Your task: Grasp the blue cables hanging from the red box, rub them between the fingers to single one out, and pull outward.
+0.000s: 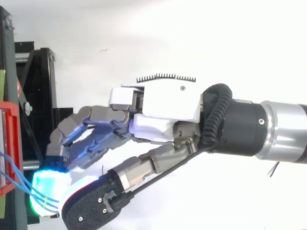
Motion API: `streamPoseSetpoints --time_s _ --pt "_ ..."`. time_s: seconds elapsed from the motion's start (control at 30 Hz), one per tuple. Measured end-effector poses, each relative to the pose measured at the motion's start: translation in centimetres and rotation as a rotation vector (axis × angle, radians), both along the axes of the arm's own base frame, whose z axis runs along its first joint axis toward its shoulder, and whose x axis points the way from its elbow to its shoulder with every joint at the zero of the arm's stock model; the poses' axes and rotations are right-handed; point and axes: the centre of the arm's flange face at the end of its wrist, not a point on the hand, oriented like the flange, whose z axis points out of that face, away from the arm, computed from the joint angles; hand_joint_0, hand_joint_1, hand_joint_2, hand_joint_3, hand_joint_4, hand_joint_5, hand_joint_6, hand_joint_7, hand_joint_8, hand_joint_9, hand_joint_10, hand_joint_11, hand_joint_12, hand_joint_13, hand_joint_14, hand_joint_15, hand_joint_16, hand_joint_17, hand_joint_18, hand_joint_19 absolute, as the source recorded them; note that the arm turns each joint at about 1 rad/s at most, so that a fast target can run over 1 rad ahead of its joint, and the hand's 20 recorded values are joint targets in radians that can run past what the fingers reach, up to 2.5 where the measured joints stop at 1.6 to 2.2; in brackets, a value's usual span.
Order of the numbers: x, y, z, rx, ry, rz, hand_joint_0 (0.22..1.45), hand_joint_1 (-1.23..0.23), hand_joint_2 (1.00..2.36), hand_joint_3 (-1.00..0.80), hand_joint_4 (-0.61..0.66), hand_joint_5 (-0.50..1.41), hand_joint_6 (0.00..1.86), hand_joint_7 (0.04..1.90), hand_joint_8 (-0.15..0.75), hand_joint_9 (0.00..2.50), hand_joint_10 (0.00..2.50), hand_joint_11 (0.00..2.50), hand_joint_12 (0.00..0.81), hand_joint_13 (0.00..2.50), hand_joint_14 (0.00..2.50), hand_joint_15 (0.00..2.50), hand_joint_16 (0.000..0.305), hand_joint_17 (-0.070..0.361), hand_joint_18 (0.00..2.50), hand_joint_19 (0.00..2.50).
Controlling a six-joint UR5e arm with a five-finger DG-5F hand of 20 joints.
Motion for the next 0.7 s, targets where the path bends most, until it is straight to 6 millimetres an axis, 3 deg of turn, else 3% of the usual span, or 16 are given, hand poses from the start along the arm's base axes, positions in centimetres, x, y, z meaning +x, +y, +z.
streamPoseSetpoints --time_s 0.7 --pt "-0.55 0.22 -0.55 0.090 0.047 0.025 0.47 -0.77 1.00 -0.50 0.25 -0.07 0.81 0.90 0.411 0.92 0.01 0.32 0.408 0.62 0.01 0.19 0.056 0.125 0.71 0.26"
